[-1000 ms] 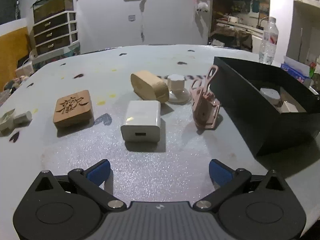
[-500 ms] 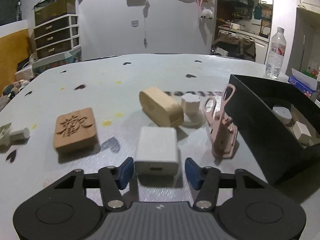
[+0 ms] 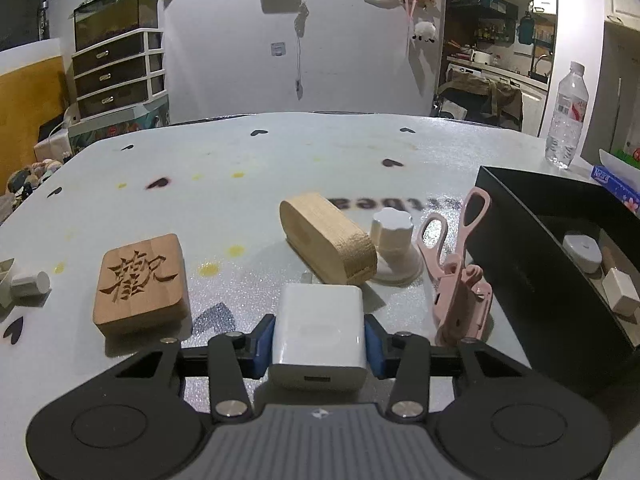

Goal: Organize rigid objects
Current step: 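Carry the white charger with the left gripper into the black box and release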

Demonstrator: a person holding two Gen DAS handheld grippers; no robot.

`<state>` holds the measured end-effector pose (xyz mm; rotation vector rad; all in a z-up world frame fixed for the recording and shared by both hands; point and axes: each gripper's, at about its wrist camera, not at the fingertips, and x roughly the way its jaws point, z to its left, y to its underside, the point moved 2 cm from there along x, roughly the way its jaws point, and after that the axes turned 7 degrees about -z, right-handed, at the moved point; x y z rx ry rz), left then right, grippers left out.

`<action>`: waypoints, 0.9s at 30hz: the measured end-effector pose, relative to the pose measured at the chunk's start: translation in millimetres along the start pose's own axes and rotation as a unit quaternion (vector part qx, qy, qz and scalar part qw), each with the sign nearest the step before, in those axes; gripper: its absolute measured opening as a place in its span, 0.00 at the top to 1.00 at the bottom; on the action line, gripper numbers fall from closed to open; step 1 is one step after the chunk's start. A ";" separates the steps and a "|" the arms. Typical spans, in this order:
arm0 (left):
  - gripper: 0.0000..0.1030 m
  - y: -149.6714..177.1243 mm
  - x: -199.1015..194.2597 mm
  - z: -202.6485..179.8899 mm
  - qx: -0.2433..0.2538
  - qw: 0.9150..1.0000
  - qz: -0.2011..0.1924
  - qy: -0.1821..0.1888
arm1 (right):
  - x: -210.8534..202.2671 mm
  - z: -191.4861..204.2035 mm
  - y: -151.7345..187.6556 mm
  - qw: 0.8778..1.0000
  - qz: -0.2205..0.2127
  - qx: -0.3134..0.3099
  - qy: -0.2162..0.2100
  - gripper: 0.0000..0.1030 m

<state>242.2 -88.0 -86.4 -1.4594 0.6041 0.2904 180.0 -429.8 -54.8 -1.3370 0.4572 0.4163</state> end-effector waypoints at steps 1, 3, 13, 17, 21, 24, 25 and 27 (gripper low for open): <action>0.55 0.7 -1.5 1.1 -0.005 1.000 -0.002 -0.001 | 0.0 0.1 0.0 1.000 0.000 0.000 0.000 0.92; 0.55 3.0 -7.3 5.5 -0.033 0.999 -0.009 -0.005 | 0.6 0.5 0.0 1.000 0.002 -0.002 0.002 0.92; 0.55 -27.0 -52.9 -12.3 -0.072 0.994 -0.080 0.036 | 0.4 4.0 0.1 1.000 0.005 -0.013 0.010 0.93; 0.55 -49.4 -56.7 -44.7 -0.081 0.988 -0.083 0.101 | 0.1 4.8 0.1 1.000 0.004 -0.012 0.012 0.93; 0.55 -63.4 -47.2 -86.3 -0.083 0.982 -0.067 0.155 | 0.5 5.1 -1.1 1.000 0.007 -0.011 0.014 0.93; 0.55 -66.3 -33.6 -122.5 -0.054 0.982 -0.048 0.175 | 1.1 6.9 -1.7 1.000 0.010 -0.014 0.019 0.94; 0.55 -65.3 -28.0 -133.3 -0.040 0.983 -0.037 0.177 | 1.0 7.0 -2.0 1.000 0.010 -0.013 0.019 0.94; 0.55 -62.4 -14.5 -153.4 -0.013 0.984 -0.010 0.179 | 1.5 6.4 -2.4 1.000 0.011 -0.011 0.020 0.94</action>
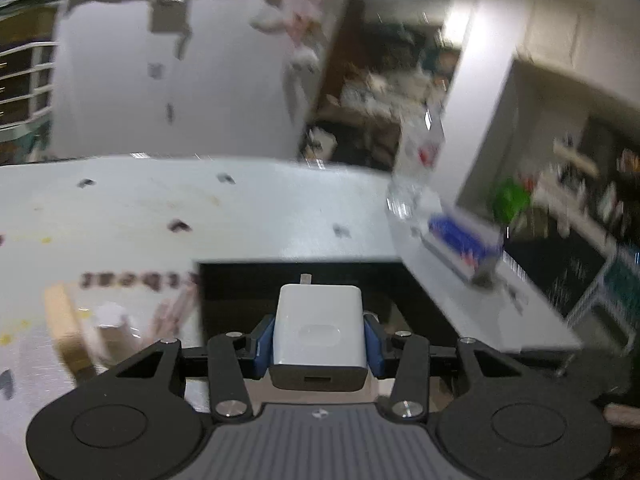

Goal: Organize rigid objects
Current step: 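Carry the white charger with the left gripper into the black box and release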

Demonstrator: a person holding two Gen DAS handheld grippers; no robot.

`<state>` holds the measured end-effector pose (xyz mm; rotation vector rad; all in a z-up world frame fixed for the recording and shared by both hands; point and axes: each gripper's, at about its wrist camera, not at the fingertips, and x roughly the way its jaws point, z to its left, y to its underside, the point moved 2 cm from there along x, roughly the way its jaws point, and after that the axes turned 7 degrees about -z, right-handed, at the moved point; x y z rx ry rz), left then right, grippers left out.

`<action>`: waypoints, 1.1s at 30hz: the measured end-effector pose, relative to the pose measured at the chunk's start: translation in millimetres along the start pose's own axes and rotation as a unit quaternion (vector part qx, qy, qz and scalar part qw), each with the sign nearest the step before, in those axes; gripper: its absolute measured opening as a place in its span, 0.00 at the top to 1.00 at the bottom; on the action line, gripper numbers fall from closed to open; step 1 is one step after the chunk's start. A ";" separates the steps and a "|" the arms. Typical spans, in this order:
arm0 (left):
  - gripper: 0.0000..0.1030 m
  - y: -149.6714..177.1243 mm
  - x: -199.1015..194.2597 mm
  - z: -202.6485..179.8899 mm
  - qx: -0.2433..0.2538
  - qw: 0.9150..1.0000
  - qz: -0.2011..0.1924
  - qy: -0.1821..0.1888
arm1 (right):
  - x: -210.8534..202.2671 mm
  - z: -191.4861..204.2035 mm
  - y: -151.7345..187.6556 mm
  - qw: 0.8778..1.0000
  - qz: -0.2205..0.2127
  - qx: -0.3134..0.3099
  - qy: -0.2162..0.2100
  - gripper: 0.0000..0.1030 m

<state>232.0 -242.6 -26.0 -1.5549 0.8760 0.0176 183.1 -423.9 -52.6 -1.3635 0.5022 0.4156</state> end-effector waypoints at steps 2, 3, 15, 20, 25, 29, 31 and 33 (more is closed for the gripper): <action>0.55 5.3 19.1 -11.7 0.022 0.999 0.033 -0.003 | 0.6 0.0 -0.1 1.000 0.001 0.001 0.001 0.94; 0.55 8.0 26.3 -15.8 0.030 0.999 0.045 -0.005 | 0.7 0.3 -0.4 1.000 0.002 0.001 0.002 0.94; 0.55 30.2 67.4 -32.2 0.078 0.990 0.118 -0.025 | 1.7 -1.0 -0.7 1.000 0.003 0.009 0.002 0.94; 0.55 31.4 70.0 -41.0 0.074 0.989 0.131 -0.009 | 1.3 -0.9 -0.8 1.000 0.004 0.009 0.003 0.94; 0.51 32.3 68.4 -39.1 0.060 0.989 0.138 -0.003 | 1.8 -1.1 -0.7 1.000 0.005 0.012 0.001 0.94; 0.39 26.0 60.7 -34.4 0.054 0.990 0.127 -0.010 | 2.1 -2.8 -1.5 1.000 0.008 0.016 -0.001 0.94; 0.33 21.9 55.3 -31.5 0.051 0.991 0.119 -0.010 | 2.0 -2.8 -1.5 1.000 0.009 0.015 -0.002 0.94; 0.26 18.5 48.4 -30.9 0.058 0.992 0.111 -0.009 | 1.9 -3.5 -1.6 1.000 0.009 0.016 -0.002 0.94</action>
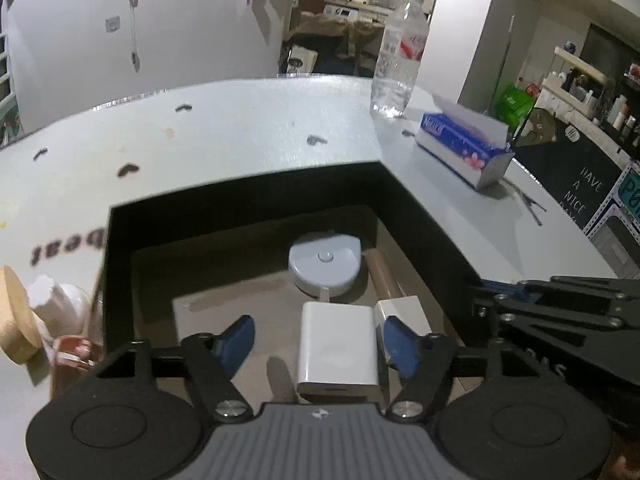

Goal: Organize rigid objects
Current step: 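Carry the white charger with the left gripper into the black box and release, then move the left gripper to the carved wooden tile and grasp it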

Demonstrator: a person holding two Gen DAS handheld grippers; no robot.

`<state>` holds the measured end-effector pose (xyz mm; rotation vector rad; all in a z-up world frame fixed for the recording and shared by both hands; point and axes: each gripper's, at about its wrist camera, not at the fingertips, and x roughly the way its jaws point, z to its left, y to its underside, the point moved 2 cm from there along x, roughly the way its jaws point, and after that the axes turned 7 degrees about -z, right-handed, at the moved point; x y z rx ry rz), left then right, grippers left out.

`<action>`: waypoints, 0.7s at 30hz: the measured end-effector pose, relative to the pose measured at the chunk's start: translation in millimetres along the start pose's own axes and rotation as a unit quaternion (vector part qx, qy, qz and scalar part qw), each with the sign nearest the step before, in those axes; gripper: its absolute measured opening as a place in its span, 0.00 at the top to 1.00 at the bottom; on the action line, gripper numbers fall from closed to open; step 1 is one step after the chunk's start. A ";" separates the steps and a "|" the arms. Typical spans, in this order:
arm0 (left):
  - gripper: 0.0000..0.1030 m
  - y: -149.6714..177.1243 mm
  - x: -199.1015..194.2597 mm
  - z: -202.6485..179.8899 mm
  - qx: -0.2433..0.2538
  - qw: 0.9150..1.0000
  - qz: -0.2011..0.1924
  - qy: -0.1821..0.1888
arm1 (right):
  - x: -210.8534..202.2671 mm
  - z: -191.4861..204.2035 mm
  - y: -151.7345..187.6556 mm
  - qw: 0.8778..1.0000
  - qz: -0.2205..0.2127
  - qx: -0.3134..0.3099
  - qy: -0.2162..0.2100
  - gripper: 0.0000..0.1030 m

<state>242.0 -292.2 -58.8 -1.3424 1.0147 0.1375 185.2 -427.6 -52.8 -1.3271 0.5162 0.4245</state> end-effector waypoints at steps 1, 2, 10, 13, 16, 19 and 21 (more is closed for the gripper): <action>0.23 -0.5 -3.7 -0.2 0.005 1.000 -0.004 -0.003 | -0.1 -0.5 0.0 1.000 0.001 0.001 -0.001 0.94; 0.20 -0.7 -7.6 -0.4 0.010 1.000 -0.008 -0.003 | 0.1 -0.9 -0.2 1.000 0.001 0.003 -0.001 0.93; 0.04 0.6 -35.7 1.7 0.031 0.999 -0.035 0.009 | 0.3 -2.2 -0.7 1.000 0.003 0.008 -0.004 0.93; 0.01 2.9 -48.2 1.6 0.042 0.998 -0.045 0.013 | 0.3 -3.0 -0.6 1.000 0.003 0.010 -0.005 0.93; 0.00 6.6 -61.0 3.2 0.049 0.997 -0.055 0.018 | 0.3 -3.1 -0.5 1.000 0.003 0.010 -0.005 0.93; 0.00 10.2 -71.5 4.6 0.055 0.996 -0.064 0.024 | 0.2 -3.1 -0.4 1.000 0.003 0.010 -0.005 0.93; 0.00 12.2 -77.5 5.5 0.058 0.996 -0.068 0.027 | 0.1 -3.4 -0.3 1.000 0.003 0.010 -0.006 0.93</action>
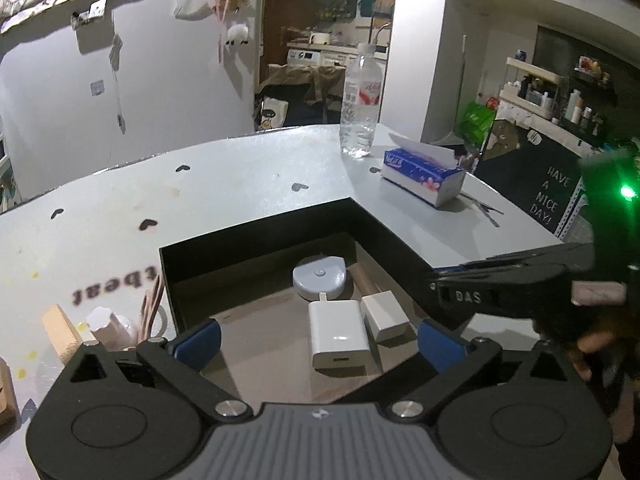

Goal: Organize rigid objects
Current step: 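Move the left gripper to the carved wooden tile and grasp it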

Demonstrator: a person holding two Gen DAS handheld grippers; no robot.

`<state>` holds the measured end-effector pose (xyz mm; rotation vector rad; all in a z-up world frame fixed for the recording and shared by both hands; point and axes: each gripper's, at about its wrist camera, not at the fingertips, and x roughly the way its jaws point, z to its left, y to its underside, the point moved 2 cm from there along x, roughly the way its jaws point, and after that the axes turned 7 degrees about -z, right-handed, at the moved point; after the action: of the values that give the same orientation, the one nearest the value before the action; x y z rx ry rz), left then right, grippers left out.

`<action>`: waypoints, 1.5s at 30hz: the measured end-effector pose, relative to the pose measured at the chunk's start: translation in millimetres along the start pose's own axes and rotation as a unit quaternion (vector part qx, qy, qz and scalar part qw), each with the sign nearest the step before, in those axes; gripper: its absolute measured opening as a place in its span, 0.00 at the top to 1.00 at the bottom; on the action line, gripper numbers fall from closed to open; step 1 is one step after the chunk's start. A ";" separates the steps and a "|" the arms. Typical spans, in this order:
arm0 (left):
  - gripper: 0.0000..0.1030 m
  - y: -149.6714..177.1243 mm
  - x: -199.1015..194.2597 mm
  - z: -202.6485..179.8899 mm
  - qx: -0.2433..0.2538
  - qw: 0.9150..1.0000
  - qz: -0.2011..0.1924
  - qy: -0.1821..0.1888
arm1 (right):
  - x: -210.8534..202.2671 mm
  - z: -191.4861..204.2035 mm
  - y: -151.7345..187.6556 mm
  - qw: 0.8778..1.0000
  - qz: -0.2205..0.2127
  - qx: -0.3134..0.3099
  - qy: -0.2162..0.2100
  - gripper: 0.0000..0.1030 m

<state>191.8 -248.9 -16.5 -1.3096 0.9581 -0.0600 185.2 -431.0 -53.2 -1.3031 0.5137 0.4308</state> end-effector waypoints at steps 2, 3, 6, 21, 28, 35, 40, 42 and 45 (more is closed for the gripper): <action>0.00 1.6 -6.4 0.3 0.003 1.000 -0.004 0.003 | 0.1 0.3 -0.1 1.000 0.000 0.000 0.000 0.93; 0.00 2.5 -9.4 0.6 0.004 1.000 -0.005 0.004 | 0.1 0.2 -0.2 1.000 0.000 0.000 0.000 0.93; 0.00 6.5 -19.1 2.9 0.006 1.000 -0.012 0.004 | -0.1 0.2 0.1 1.000 -0.001 0.000 0.000 0.93; 0.00 42.9 -78.0 52.4 -0.004 0.998 -0.055 -0.042 | -4.0 -0.1 3.8 1.000 -0.009 -0.001 -0.007 0.93; 0.00 66.8 -93.2 91.8 -0.017 0.994 -0.050 -0.092 | -5.0 1.2 5.1 1.000 -0.012 -0.010 -0.006 0.93; 0.00 88.0 -97.4 144.0 -0.066 0.986 -0.029 -0.151 | -7.1 0.9 6.9 1.000 -0.015 -0.014 -0.009 0.92; 0.00 93.1 -94.0 179.4 -0.085 0.977 -0.016 -0.196 | -8.9 1.0 9.1 1.000 -0.019 -0.016 -0.009 0.92; 0.00 93.4 -90.8 193.3 -0.099 0.972 -0.014 -0.211 | -10.0 2.2 10.5 1.000 -0.022 -0.020 -0.007 0.92; 0.00 91.4 -84.2 211.8 -0.121 0.965 -0.017 -0.231 | -11.9 2.4 12.9 0.999 -0.029 -0.023 -0.008 0.92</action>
<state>227.6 -9.3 -56.2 -1.4782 0.5538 0.3347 168.4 -426.1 -56.0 -1.3547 0.4539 0.4066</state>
